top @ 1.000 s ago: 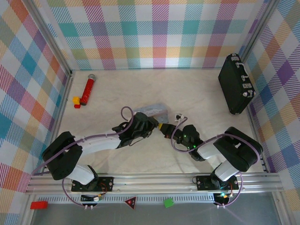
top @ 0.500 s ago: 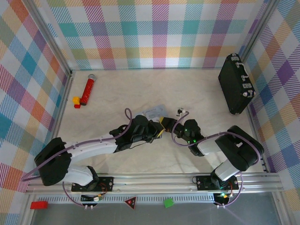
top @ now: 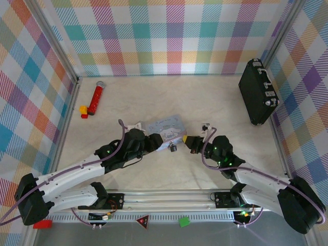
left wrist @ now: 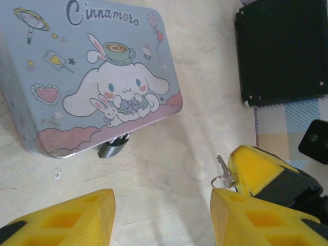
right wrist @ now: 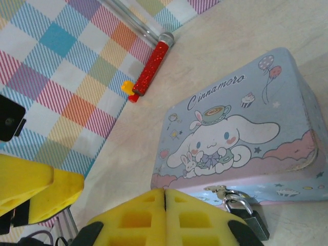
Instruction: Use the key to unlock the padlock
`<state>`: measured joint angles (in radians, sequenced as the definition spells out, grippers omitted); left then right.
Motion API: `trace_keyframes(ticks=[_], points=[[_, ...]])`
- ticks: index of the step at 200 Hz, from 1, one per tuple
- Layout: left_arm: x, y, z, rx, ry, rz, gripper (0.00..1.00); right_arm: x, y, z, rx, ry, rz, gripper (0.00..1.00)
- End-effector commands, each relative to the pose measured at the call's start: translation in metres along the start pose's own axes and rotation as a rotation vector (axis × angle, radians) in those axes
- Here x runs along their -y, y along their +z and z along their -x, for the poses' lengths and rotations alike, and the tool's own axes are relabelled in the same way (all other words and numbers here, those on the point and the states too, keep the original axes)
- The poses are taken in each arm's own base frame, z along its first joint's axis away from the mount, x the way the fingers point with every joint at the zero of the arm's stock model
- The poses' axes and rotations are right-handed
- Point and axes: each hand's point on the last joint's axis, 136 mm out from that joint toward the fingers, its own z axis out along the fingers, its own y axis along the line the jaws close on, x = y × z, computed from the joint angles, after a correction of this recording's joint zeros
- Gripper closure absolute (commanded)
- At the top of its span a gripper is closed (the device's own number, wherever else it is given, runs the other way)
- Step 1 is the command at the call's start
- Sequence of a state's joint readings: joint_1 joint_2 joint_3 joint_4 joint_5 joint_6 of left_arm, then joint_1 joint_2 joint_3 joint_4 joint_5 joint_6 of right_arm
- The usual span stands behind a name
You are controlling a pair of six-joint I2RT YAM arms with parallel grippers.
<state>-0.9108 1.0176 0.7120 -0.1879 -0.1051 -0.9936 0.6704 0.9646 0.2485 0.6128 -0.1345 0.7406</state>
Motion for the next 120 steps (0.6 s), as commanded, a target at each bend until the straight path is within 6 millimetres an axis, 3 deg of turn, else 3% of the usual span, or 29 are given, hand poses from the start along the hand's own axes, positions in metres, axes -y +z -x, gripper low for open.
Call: trace_keyframes(ticks=[1,38,68,120], points=[[0.017,0.000,-0.002,-0.022,0.057,-0.086,0.47,-0.011,-0.006,0.004,-0.003,-0.034,0.030,1.00],[0.047,0.011,-0.008,-0.037,0.010,-0.279,0.44,-0.029,-0.005,0.019,0.053,0.026,0.106,1.00],[0.075,0.003,-0.001,-0.009,-0.015,-0.439,0.43,-0.043,-0.004,0.032,0.092,0.066,0.157,1.00],[0.089,0.003,0.008,0.033,-0.022,-0.509,0.43,-0.068,-0.006,0.052,0.135,0.107,0.248,1.00]])
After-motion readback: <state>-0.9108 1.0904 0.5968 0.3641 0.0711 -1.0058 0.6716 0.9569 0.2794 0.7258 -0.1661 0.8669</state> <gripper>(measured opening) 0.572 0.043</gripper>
